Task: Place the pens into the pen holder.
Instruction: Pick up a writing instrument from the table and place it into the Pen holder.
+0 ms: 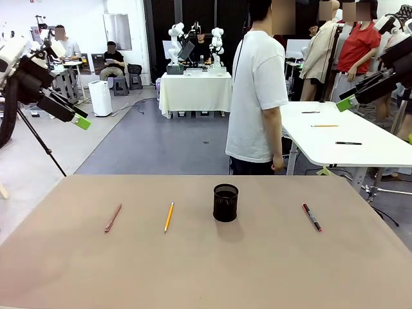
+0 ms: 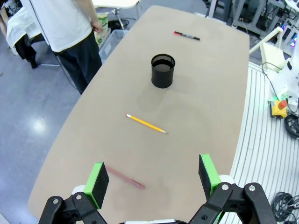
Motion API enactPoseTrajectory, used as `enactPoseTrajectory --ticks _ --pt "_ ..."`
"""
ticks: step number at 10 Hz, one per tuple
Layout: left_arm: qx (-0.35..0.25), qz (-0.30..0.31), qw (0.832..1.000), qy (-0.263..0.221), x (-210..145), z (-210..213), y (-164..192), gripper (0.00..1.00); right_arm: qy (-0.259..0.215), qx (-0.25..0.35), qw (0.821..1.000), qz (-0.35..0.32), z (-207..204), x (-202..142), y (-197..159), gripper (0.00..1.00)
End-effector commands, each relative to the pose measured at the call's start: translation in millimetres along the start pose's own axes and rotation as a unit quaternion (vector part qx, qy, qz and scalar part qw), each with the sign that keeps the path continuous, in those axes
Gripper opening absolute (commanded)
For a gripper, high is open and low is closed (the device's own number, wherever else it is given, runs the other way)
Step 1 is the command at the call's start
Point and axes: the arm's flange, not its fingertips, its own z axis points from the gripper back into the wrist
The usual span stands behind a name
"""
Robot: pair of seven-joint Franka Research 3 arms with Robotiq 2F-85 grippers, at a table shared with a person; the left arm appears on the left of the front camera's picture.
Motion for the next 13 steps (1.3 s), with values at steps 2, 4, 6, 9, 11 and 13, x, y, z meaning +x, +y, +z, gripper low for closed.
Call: enactPoseTrajectory --ticks 2,4,6,9,11,13 --pt "0.000 -0.001 1.000 -0.001 0.7 1.0 -0.2 1.00 -0.004 0.001 1.000 0.002 -0.8 0.0 0.6 1.00" --pt "0.000 -0.001 1.000 -0.001 0.7 1.0 -0.2 1.00 -0.004 0.001 1.000 0.002 -0.8 0.0 0.6 1.00" --pt "0.000 -0.001 1.000 -0.001 0.7 1.0 -0.2 1.00 -0.004 0.001 1.000 0.002 -0.8 0.0 0.6 1.00" --pt "0.022 0.025 0.993 0.110 9.4 -18.7 -1.0 1.00 -0.004 0.001 1.000 0.002 -0.8 0.0 0.6 1.00" --pt "0.060 0.088 0.975 0.194 1.1 -48.1 5.4 1.00 -0.004 0.001 1.000 0.002 -0.8 0.0 0.6 1.00" --pt "0.089 0.143 0.954 0.248 -6.1 -81.0 6.1 1.00 -0.004 0.001 1.000 0.002 -0.8 0.0 0.6 1.00"
